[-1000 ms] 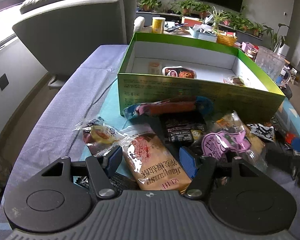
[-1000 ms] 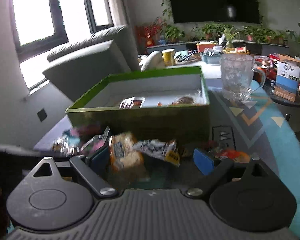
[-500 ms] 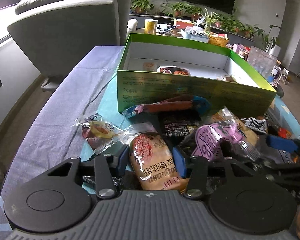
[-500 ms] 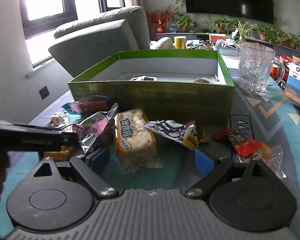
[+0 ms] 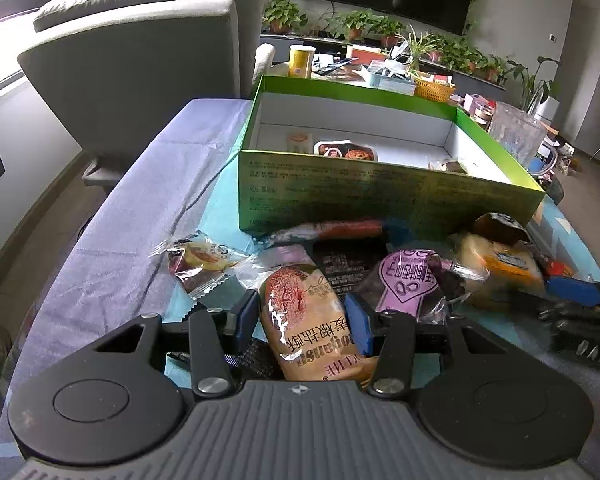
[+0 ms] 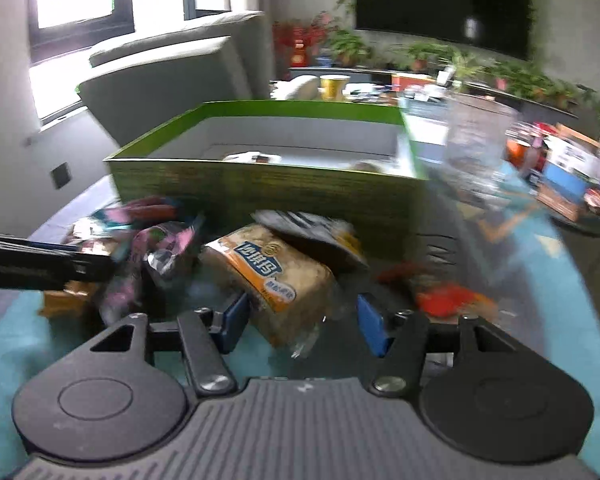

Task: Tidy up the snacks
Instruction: 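Grasp the brown bread bag with the left gripper while the right grasps the yellow cake pack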

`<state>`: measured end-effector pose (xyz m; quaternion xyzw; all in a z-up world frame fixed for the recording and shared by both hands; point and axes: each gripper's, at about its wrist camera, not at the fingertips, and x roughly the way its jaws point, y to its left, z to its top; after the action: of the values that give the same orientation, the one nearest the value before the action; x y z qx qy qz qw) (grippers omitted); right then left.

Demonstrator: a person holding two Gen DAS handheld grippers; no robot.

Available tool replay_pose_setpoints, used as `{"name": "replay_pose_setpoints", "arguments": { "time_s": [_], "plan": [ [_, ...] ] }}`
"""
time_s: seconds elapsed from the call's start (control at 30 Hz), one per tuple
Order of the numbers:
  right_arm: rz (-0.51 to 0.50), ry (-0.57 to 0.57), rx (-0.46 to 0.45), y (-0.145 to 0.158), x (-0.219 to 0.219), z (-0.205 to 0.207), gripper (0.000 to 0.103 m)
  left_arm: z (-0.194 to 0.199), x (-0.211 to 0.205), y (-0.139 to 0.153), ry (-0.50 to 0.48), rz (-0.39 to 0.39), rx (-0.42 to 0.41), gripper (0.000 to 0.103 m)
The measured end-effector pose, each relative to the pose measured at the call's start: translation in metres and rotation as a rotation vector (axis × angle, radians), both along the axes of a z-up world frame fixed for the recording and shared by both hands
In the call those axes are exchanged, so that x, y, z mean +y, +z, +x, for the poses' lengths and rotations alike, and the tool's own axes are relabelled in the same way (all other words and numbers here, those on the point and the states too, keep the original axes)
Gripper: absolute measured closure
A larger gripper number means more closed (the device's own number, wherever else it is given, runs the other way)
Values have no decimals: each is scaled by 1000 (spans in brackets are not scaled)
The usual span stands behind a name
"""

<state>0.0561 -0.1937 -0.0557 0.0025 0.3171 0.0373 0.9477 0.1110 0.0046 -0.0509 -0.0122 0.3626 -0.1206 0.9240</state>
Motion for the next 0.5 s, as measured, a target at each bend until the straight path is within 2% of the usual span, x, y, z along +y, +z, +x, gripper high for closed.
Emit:
{"name": "replay_pose_setpoints", "arguments": {
  "time_s": [0.1, 0.17, 0.4, 0.5],
  "plan": [
    [-3, -98, -9, 3, -22, -6, 45, -1, -1, 1, -1, 2, -5, 58],
    [24, -121, -22, 7, -31, -11, 45, -2, -1, 2, -3, 1, -6, 58],
    [47, -8, -89, 10, -2, -20, 45, -4, 2, 6, 5, 0, -19, 58],
    [20, 41, -106, 6, 10, -14, 45, -6, 4, 8, 2, -1, -28, 58]
  ]
}}
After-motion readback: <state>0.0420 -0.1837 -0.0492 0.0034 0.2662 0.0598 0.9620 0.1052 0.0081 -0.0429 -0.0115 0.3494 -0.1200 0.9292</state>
